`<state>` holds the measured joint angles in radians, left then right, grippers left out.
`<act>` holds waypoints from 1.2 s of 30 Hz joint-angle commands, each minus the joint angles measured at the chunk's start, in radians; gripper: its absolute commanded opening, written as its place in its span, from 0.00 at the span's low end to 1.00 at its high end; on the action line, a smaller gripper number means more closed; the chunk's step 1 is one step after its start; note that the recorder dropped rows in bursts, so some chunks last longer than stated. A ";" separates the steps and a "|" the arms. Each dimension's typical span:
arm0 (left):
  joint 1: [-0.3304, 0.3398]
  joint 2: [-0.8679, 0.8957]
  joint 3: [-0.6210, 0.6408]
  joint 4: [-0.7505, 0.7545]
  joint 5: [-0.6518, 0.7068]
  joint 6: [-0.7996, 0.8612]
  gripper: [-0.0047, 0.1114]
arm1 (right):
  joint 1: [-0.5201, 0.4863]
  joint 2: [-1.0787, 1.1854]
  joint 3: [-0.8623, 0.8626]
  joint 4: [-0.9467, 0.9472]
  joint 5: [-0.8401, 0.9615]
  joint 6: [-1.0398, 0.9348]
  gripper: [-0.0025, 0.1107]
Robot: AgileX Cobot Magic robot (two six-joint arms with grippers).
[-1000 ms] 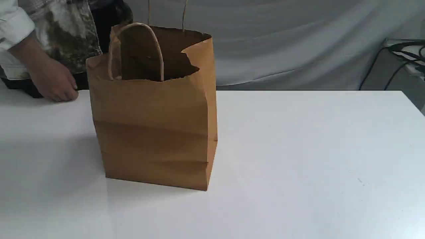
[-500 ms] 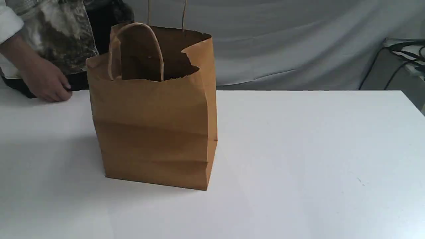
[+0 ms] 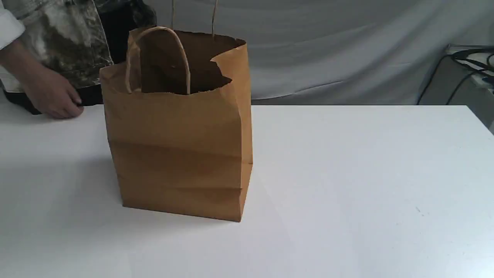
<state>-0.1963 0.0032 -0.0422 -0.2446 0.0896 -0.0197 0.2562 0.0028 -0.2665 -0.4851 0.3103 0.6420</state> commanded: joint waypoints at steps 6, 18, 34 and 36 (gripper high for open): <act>0.000 -0.003 0.004 -0.007 0.004 -0.006 0.04 | 0.001 -0.003 0.002 -0.002 -0.009 0.000 0.02; 0.045 -0.003 0.004 -0.007 0.004 -0.006 0.04 | -0.007 -0.003 0.002 -0.002 -0.009 0.000 0.02; 0.429 -0.003 0.004 0.004 0.004 -0.006 0.04 | -0.293 -0.003 0.002 -0.001 -0.009 0.000 0.02; 0.429 -0.003 0.004 0.004 0.004 -0.006 0.04 | -0.293 -0.003 0.002 -0.001 -0.009 0.000 0.02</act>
<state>0.2318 0.0032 -0.0422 -0.2407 0.0972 -0.0205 -0.0306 0.0028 -0.2665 -0.4851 0.3084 0.6435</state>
